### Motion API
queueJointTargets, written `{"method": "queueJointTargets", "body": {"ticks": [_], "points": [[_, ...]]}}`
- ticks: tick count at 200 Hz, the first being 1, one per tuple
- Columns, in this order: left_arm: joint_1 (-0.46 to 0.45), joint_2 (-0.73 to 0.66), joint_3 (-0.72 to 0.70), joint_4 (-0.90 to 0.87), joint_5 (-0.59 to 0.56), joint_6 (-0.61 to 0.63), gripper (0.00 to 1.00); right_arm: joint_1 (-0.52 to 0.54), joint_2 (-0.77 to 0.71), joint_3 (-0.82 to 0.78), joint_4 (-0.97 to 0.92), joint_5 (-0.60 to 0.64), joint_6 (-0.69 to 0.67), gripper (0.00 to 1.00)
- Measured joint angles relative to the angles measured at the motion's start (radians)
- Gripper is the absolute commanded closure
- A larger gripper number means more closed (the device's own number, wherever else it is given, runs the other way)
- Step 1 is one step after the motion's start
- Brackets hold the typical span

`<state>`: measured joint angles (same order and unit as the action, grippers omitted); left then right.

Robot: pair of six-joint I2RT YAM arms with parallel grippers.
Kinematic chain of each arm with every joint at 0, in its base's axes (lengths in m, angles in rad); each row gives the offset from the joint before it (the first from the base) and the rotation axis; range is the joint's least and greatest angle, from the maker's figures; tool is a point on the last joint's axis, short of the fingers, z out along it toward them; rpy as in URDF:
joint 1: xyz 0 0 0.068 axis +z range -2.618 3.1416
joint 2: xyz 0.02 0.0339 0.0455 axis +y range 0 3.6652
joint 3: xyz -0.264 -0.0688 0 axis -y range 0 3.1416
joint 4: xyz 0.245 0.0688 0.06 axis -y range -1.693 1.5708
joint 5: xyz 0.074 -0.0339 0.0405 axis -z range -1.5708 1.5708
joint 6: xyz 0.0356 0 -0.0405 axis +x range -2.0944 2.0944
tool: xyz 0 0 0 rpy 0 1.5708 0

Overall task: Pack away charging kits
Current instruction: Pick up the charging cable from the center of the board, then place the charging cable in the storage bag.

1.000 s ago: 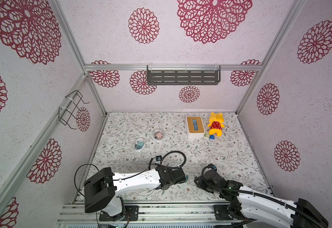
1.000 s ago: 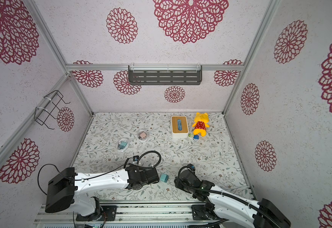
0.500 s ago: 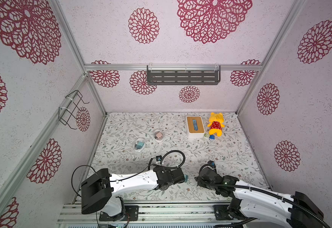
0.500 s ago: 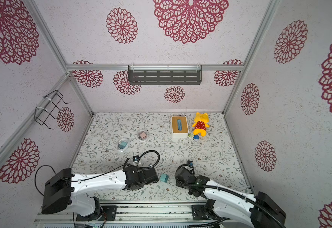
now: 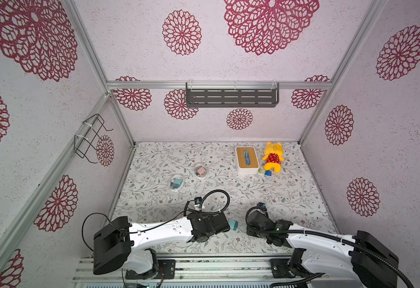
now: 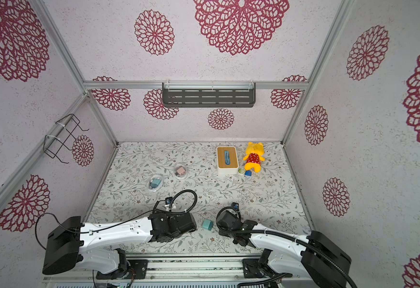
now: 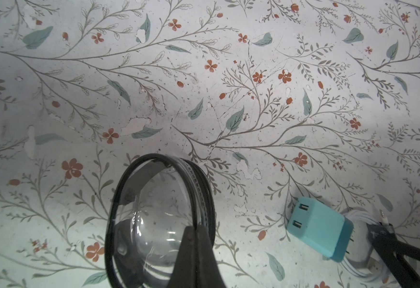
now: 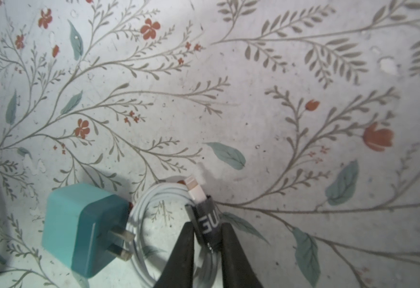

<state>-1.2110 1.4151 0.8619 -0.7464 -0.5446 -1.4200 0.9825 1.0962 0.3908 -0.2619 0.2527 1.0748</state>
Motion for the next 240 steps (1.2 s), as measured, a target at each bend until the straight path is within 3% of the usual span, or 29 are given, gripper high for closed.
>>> {"method": "queueJointTargets", "body": {"ticks": [42,79,110,205,240], "points": [[0.000,-0.031,-0.047,0.100,0.016,0.022,1.00,0.000,-0.080,-0.025,-0.043,0.014,0.018,0.99],[0.000,-0.047,-0.082,0.206,0.027,0.040,1.00,0.000,-0.196,0.033,-0.139,0.042,0.014,1.00],[0.000,-0.050,-0.078,0.254,0.031,0.047,1.00,0.008,-0.206,0.141,-0.154,0.041,-0.002,1.00],[0.006,0.003,0.022,0.328,0.021,0.063,1.00,0.047,0.106,0.208,0.031,-0.004,-0.014,1.00],[0.025,0.008,0.022,0.375,0.048,0.067,1.00,0.049,0.142,0.229,0.067,-0.009,-0.023,1.00]]}}
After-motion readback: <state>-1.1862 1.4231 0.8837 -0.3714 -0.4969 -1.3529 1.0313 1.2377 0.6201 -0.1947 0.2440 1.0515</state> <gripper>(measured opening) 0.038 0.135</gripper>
